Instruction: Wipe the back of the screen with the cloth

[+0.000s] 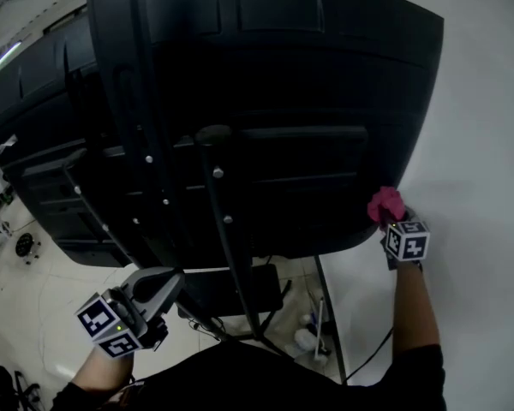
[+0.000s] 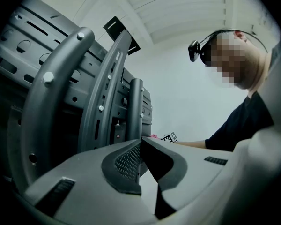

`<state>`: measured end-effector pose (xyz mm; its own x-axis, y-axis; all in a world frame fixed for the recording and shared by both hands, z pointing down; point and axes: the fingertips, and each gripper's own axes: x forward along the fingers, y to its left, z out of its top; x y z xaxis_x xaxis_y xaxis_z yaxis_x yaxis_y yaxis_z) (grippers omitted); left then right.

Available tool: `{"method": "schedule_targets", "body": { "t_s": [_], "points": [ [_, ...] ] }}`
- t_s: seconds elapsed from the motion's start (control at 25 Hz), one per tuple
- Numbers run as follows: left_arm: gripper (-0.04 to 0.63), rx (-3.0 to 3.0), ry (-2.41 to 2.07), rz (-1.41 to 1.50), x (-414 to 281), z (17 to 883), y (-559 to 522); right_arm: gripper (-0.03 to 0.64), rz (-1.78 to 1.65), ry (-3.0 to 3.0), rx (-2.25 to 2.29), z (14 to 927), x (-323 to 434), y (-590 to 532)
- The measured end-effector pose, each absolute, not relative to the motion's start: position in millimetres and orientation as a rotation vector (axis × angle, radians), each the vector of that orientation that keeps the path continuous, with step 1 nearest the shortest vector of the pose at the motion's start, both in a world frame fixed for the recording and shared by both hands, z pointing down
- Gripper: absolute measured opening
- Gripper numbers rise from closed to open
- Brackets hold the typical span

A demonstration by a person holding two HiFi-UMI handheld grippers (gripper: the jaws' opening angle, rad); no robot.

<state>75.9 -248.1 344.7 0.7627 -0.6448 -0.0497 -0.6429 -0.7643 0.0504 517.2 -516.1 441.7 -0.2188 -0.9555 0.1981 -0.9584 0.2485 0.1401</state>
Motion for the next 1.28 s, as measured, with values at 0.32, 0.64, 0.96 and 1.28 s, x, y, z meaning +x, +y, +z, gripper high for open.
{"method": "schedule_targets", "body": {
  "t_s": [0.32, 0.64, 0.96, 1.28],
  "points": [
    [-0.003, 2.91, -1.055, -0.097, 80.6, 351.7, -241.5, 0.097, -0.241, -2.471, 1.026, 517.9, 245.7, -458.8],
    [-0.003, 2.898, -1.074, -0.102, 55.1, 353.0, -237.6, 0.097, -0.038, -2.257, 1.462, 531.9, 432.3, -498.9],
    [-0.003, 2.892, -1.106, -0.123, 71.8, 351.8, -233.1, 0.097, 0.197, -1.936, 1.826, 553.7, 556.9, -514.9],
    [-0.003, 2.871, -1.131, -0.16, 78.8, 348.8, -241.1, 0.097, -0.024, -2.594, 1.402, 460.5, 400.1, -430.3]
  ]
}}
